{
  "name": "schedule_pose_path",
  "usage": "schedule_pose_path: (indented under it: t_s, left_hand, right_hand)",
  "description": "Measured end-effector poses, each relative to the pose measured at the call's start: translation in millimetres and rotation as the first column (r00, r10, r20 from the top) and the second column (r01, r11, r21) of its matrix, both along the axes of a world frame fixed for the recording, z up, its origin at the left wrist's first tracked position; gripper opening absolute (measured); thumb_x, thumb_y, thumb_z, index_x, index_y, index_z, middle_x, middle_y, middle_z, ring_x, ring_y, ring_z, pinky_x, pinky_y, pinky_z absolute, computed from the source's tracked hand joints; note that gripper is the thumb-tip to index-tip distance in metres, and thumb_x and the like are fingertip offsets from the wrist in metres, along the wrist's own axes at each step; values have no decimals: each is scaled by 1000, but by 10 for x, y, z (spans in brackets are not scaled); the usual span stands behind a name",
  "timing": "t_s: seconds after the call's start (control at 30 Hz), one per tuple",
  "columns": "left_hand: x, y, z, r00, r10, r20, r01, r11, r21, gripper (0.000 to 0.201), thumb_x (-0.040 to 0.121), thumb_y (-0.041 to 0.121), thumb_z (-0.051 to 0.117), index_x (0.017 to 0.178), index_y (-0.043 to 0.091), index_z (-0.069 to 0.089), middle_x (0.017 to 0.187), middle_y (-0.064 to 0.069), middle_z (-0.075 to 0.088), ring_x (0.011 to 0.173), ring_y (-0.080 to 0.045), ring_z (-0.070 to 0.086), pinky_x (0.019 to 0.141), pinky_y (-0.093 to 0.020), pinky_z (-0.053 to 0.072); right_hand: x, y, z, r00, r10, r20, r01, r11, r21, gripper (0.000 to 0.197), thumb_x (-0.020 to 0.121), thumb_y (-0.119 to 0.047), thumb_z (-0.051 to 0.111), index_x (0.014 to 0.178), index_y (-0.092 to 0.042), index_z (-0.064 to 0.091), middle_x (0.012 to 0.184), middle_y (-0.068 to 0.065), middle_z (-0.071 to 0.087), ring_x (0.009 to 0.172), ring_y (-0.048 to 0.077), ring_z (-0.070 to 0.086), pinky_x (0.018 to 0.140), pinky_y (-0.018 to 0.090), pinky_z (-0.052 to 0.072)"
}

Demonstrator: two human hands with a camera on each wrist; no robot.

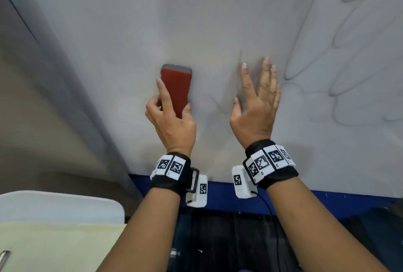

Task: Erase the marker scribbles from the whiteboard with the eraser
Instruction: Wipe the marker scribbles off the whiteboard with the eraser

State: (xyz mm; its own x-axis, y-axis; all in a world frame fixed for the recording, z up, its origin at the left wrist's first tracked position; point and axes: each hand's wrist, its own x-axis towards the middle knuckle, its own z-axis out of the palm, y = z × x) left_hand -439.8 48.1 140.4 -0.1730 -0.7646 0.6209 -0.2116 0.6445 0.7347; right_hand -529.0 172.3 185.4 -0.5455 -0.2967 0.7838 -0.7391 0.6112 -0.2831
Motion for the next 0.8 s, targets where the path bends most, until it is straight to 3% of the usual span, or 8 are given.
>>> schedule_pose_path:
  t_s: [0.07,0.23,0.4,0.57,0.63,0.8]
  left_hand:
    - [-38,82,52,999,19,-44,-16,998,60,90,77,12,74,154,14,27,114,-15,45,107,-30,44,100,-32,40]
    - [-88,244,-66,986,-77,151,94,989,-111,89,77,14,74,153,19,29,116,-14,45,105,-31,44,98,-38,43]
    - [-144,220,15,996,39,-77,-32,995,99,91,78,13,77,154,12,27,112,-15,45,105,-29,45,99,-16,29]
    - [-216,545,-132,985,-78,154,90,993,-79,92,76,11,74,154,20,26,114,-12,44,105,-30,44,95,-39,46]
    - [-224,525,-173,982,-81,172,101,989,-107,92,76,10,74,154,20,26,116,-11,43,107,-29,43,95,-41,47]
    - [-271,438,-23,997,50,-53,-43,991,127,93,78,13,76,155,12,23,112,-14,44,106,-29,44,95,-17,30]
  right_hand:
    - [-1,48,-81,1000,-9,20,9,1000,3,81,81,-4,65,153,-27,33,163,10,17,151,25,9,121,48,13]
    - [2,121,-285,998,-34,50,34,999,11,86,79,0,65,153,-27,31,163,9,16,151,24,8,121,49,15]
    - [-19,170,-283,998,14,55,-15,1000,9,82,81,0,64,153,-25,33,163,9,16,151,25,9,120,52,17]
    - [-42,230,-308,997,50,56,-51,999,9,84,78,3,63,153,-23,34,163,9,16,152,23,8,121,51,16]
    - [-53,261,-311,997,59,53,-60,998,20,83,79,-1,64,153,-23,33,163,9,15,152,18,4,121,50,15]
    - [-147,421,-341,996,-17,83,14,999,39,90,80,-16,72,155,-27,25,164,9,13,152,19,3,122,49,11]
